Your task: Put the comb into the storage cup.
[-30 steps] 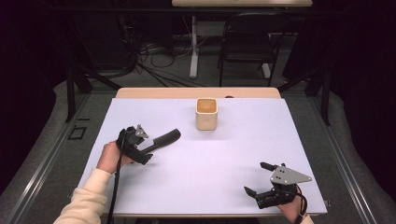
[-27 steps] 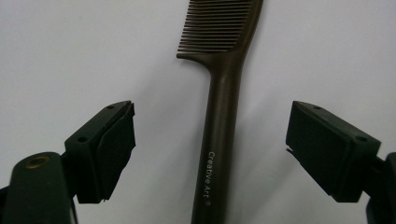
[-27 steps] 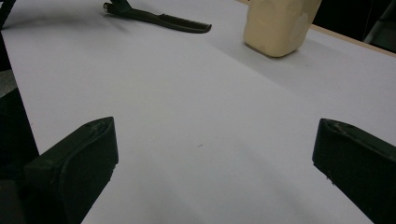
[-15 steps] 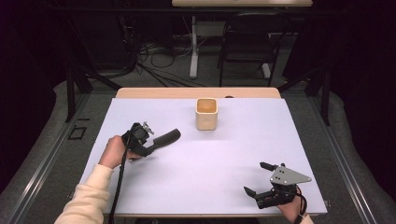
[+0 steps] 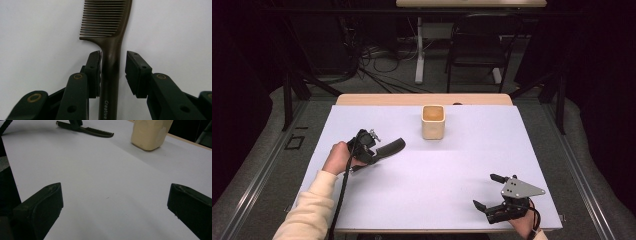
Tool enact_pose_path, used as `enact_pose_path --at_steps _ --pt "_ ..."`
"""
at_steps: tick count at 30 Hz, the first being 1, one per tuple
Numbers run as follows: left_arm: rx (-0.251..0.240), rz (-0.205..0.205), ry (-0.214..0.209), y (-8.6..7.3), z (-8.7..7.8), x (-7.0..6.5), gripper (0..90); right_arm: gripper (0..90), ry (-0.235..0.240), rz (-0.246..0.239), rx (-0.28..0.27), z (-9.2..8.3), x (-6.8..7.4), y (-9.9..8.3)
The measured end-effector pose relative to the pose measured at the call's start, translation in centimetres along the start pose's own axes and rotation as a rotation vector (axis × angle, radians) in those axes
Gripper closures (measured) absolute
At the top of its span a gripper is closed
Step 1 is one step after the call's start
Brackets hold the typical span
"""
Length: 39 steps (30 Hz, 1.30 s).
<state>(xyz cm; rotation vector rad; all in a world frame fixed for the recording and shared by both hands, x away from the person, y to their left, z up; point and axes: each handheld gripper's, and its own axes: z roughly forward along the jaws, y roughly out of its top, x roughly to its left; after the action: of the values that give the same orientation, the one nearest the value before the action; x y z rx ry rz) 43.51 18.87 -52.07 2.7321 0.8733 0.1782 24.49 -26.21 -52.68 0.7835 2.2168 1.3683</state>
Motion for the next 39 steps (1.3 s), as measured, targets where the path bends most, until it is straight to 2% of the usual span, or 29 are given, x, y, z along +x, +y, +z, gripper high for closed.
enact_pose_path --at_steps 6,13,24,37,39 --pt "0.034 0.012 -0.012 0.3 0.8 0.1 66.9 0.0 0.002 0.002 0.000 0.0 0.0 0.0" --pt "0.029 0.011 -0.043 0.4 0.9 0.6 70.8 0.0 0.004 0.001 0.000 0.1 0.0 0.0" --pt "0.024 0.009 -0.026 0.3 0.8 0.3 72.4 0.0 0.002 0.001 -0.005 0.0 0.0 0.0" --pt "-0.090 -0.024 -0.053 -0.4 -0.3 0.0 72.4 0.0 -0.003 0.001 -0.003 -0.1 0.0 0.0" --pt "-0.104 -0.020 -0.054 -0.5 -0.6 -0.1 72.3 0.0 -0.003 0.001 -0.003 -0.1 0.0 0.0"
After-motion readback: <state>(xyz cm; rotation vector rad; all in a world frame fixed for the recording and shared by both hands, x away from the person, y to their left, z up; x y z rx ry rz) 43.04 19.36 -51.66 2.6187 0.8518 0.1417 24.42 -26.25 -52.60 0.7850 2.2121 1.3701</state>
